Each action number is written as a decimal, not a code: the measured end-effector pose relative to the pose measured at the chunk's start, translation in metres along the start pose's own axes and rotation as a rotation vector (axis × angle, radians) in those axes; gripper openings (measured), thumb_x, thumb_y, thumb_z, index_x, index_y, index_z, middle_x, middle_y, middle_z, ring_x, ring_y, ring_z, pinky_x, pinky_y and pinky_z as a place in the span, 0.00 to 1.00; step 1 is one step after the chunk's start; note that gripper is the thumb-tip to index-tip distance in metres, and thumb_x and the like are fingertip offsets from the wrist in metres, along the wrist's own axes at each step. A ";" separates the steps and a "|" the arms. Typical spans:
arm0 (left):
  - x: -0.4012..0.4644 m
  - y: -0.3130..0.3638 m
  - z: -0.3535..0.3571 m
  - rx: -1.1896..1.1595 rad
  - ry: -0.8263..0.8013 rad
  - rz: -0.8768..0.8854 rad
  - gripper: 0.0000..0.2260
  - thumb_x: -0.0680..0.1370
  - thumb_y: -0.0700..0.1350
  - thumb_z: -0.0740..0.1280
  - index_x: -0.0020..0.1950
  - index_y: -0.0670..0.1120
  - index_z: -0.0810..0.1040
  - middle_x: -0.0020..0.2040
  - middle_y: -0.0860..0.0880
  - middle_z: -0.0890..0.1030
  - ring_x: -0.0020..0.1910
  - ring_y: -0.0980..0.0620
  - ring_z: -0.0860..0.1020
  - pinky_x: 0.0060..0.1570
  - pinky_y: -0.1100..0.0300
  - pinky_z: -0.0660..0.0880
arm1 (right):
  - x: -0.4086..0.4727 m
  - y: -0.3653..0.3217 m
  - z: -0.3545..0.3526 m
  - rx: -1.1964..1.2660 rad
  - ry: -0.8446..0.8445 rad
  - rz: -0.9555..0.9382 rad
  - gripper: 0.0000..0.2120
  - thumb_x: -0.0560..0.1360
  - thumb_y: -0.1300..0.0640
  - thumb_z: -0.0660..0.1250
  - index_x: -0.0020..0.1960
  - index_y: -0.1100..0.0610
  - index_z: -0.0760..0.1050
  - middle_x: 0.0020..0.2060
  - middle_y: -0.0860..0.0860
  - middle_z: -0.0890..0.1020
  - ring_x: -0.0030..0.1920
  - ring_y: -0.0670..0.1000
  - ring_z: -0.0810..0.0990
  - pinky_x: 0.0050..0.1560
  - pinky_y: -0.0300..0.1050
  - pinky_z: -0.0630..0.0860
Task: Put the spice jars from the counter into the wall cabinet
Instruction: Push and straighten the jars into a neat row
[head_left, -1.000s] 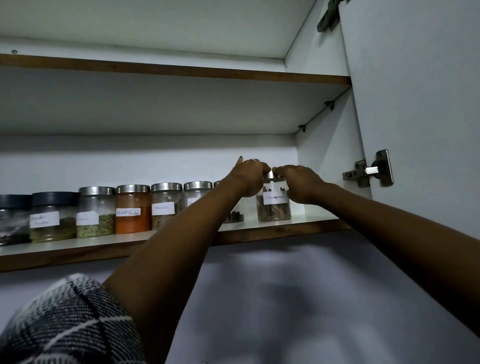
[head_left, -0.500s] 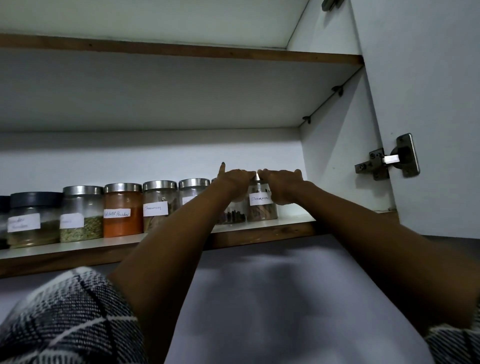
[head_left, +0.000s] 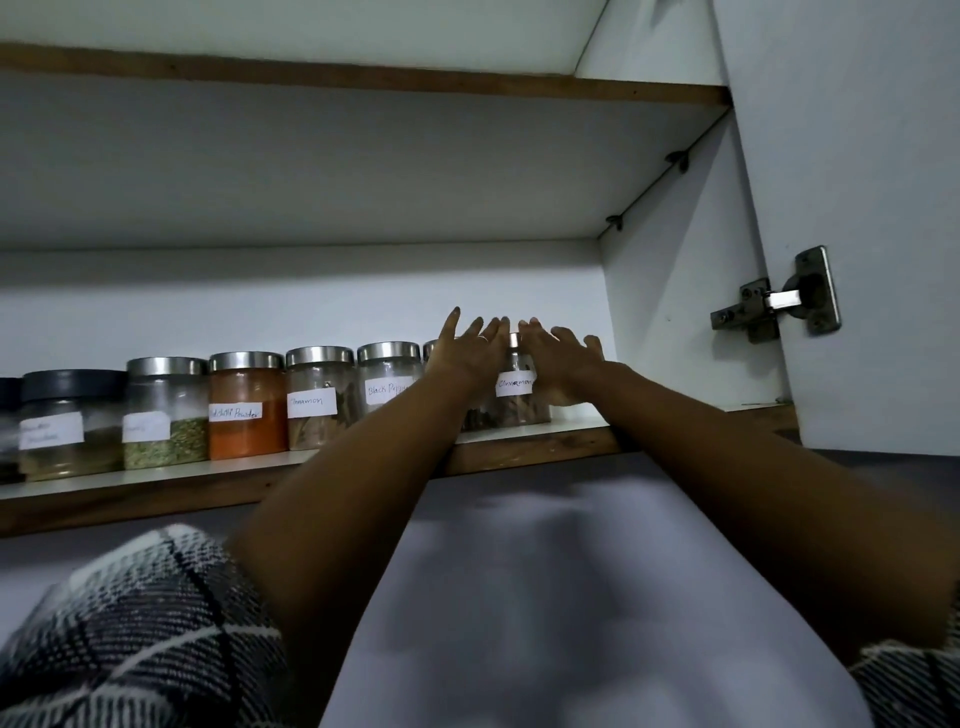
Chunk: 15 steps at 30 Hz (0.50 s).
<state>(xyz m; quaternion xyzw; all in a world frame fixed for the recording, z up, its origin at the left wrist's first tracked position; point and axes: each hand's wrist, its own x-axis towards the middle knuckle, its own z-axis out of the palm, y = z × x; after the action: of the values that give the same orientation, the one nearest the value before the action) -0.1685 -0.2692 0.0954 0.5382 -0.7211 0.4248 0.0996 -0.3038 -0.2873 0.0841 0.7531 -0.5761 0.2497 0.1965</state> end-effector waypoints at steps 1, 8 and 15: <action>-0.004 0.001 -0.001 -0.023 0.028 0.004 0.35 0.78 0.43 0.62 0.78 0.40 0.43 0.78 0.43 0.54 0.78 0.47 0.52 0.74 0.45 0.38 | -0.005 0.001 -0.002 0.019 0.021 0.002 0.40 0.75 0.50 0.66 0.76 0.55 0.43 0.77 0.53 0.49 0.76 0.58 0.50 0.71 0.61 0.50; -0.042 0.005 -0.022 -0.315 0.195 -0.017 0.15 0.81 0.46 0.54 0.64 0.52 0.75 0.62 0.46 0.79 0.60 0.44 0.76 0.59 0.51 0.70 | -0.051 0.009 -0.017 0.027 -0.051 -0.006 0.16 0.77 0.55 0.58 0.63 0.55 0.73 0.62 0.55 0.76 0.63 0.58 0.71 0.63 0.53 0.67; -0.089 -0.004 -0.046 -0.268 0.304 0.016 0.13 0.79 0.47 0.55 0.58 0.52 0.77 0.54 0.46 0.82 0.53 0.43 0.79 0.45 0.55 0.70 | -0.103 0.009 -0.054 -0.392 0.219 -0.316 0.06 0.76 0.59 0.56 0.44 0.55 0.71 0.46 0.55 0.81 0.43 0.57 0.77 0.38 0.46 0.66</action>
<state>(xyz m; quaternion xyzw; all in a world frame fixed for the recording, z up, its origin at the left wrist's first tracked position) -0.1444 -0.1748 0.0726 0.4440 -0.7522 0.4022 0.2745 -0.3418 -0.1791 0.0652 0.7498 -0.4639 0.1796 0.4364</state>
